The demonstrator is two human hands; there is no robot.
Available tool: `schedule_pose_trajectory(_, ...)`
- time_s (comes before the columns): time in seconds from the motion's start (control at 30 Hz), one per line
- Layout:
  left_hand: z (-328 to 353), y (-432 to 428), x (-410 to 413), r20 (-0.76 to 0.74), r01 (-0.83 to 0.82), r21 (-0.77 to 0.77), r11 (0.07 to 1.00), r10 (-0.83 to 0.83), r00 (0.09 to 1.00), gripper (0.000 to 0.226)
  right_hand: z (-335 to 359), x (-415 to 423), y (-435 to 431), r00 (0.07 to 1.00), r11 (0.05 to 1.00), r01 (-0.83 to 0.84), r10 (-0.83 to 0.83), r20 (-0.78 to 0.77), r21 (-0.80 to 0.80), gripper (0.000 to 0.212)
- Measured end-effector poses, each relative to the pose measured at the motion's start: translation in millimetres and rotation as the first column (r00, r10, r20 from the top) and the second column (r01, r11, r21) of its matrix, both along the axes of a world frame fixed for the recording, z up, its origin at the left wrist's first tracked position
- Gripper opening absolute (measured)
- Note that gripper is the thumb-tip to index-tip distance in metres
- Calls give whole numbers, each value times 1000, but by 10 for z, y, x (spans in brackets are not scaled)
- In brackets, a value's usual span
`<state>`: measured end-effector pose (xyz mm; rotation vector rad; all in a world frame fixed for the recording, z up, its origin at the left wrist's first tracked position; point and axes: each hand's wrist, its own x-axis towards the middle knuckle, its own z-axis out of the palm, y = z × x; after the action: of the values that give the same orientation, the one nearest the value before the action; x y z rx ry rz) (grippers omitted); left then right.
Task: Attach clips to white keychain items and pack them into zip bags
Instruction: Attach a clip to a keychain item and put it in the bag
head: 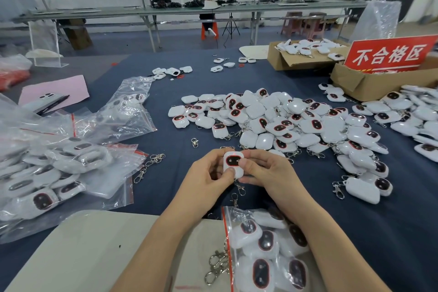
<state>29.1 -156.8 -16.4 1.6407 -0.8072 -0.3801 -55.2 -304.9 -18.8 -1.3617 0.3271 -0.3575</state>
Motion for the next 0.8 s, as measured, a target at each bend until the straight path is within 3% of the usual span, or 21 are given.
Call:
schedule_pose_trajectory(0.33, -3, -21, -1, -62, -66, -32, 997, 64, 996, 23, -7, -5, -6, 1000, 999, 16, -17, 21, 42, 11)
schedule_pose_trajectory(0.4, 8, -14, -17, -6, -99, -57, 993, 99, 995, 23, -12, -6, -6, 999, 999, -19, 18, 39, 41, 15)
schedule_pose_trajectory(0.53, 24, 0, -48, 258, -142, -38, 989, 147, 955, 38, -2, -8, -3, 995, 991, -91, 94, 30, -99, 22)
schedule_pose_trajectory(0.8, 18, -12, -84, 347, -151, -3, 989, 143, 927, 33, 37, -43, 7, 987, 976, -141, 151, 48, -164, 34)
